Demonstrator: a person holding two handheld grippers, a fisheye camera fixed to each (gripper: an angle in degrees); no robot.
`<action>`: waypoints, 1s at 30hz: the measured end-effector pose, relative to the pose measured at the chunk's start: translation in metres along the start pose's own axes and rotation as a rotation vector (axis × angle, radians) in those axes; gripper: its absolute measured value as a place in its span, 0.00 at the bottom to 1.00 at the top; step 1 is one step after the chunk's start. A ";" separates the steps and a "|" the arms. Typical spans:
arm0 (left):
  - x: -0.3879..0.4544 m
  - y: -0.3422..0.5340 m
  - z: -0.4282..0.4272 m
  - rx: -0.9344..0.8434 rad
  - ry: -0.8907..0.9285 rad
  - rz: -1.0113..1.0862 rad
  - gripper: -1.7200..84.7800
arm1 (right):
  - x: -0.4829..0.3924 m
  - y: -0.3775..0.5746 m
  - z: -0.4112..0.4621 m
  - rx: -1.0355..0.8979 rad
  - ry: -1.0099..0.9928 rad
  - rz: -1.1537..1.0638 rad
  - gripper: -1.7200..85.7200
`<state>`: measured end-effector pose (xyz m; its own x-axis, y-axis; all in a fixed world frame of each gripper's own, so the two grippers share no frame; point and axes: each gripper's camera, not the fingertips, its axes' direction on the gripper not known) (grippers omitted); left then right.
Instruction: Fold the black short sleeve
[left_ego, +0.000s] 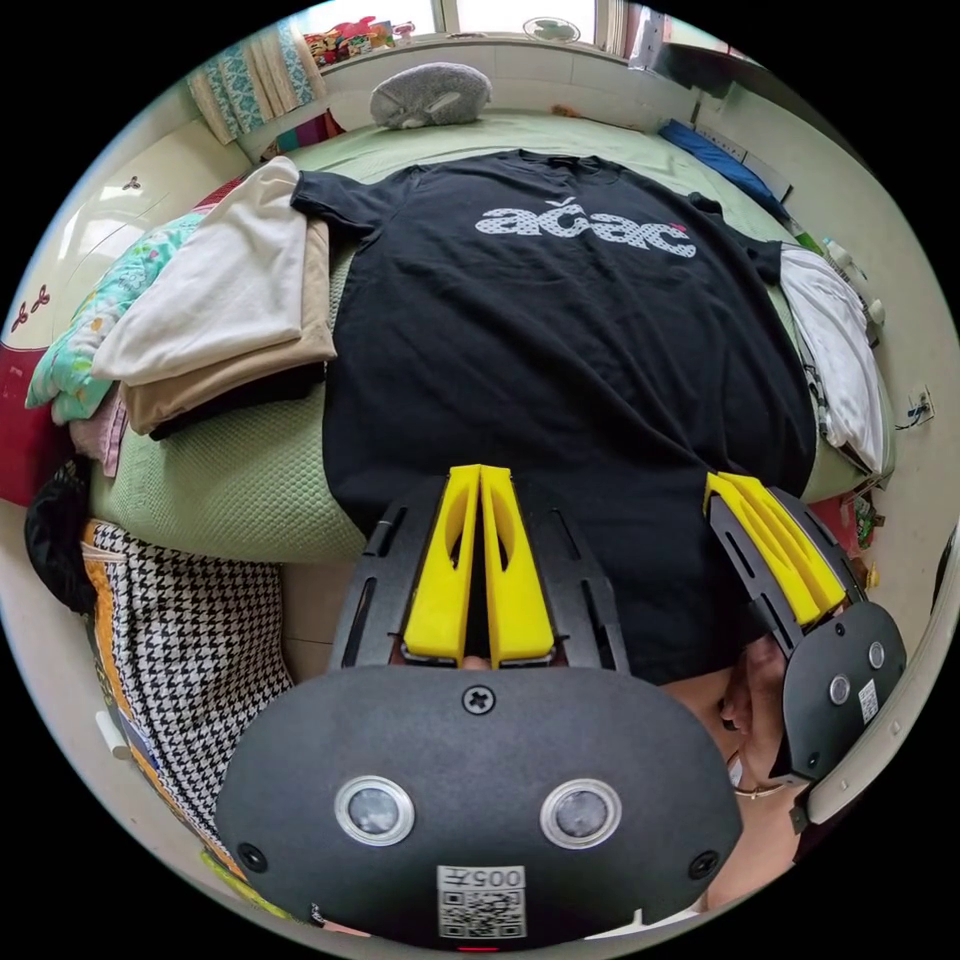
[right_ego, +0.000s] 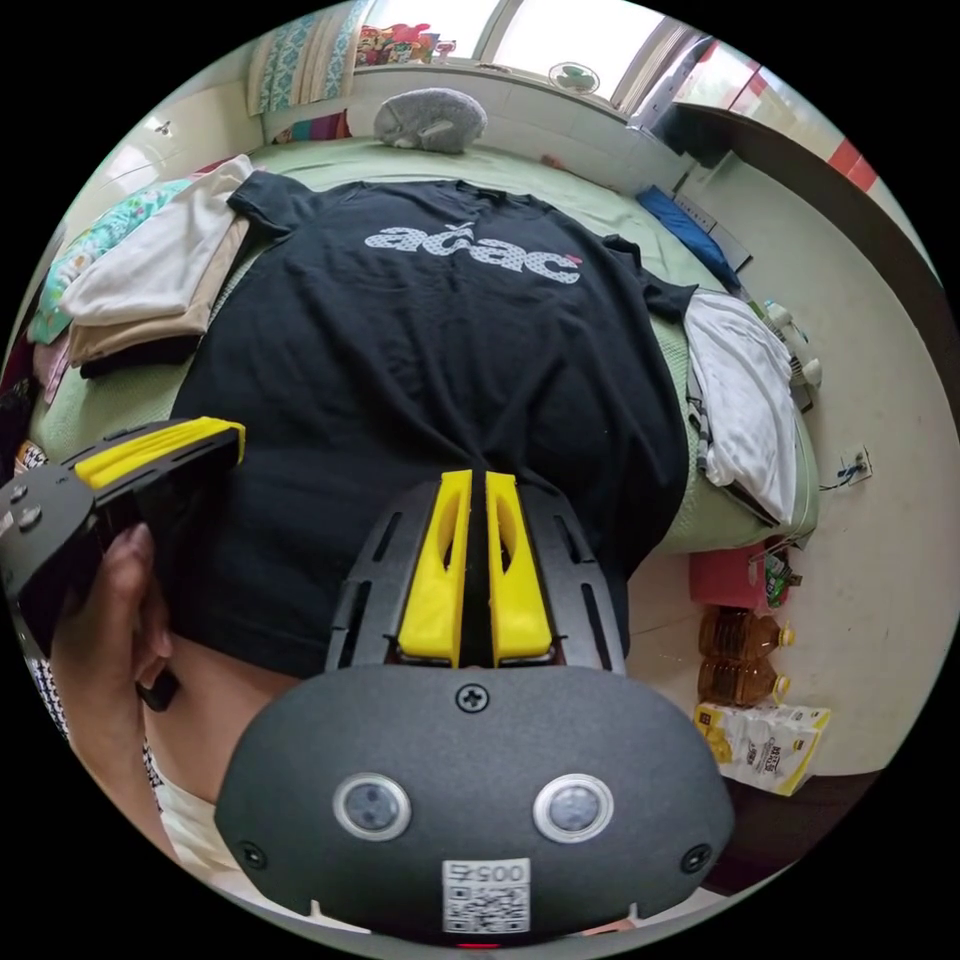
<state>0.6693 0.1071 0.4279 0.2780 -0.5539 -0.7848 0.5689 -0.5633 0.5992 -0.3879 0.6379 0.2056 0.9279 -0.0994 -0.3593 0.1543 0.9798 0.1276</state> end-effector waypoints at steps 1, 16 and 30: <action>0.000 0.000 0.000 0.000 -0.001 0.000 0.02 | -0.001 0.000 0.000 0.001 0.000 -0.001 0.06; 0.001 -0.006 0.005 -0.002 -0.006 0.000 0.01 | -0.006 0.001 0.000 -0.001 0.007 -0.003 0.06; -0.002 -0.016 0.013 -0.006 -0.011 0.002 0.02 | -0.007 0.002 0.000 -0.009 0.021 -0.009 0.06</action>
<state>0.6501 0.1092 0.4216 0.2708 -0.5620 -0.7815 0.5733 -0.5580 0.5999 -0.3938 0.6408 0.2083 0.9191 -0.1041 -0.3800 0.1592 0.9804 0.1163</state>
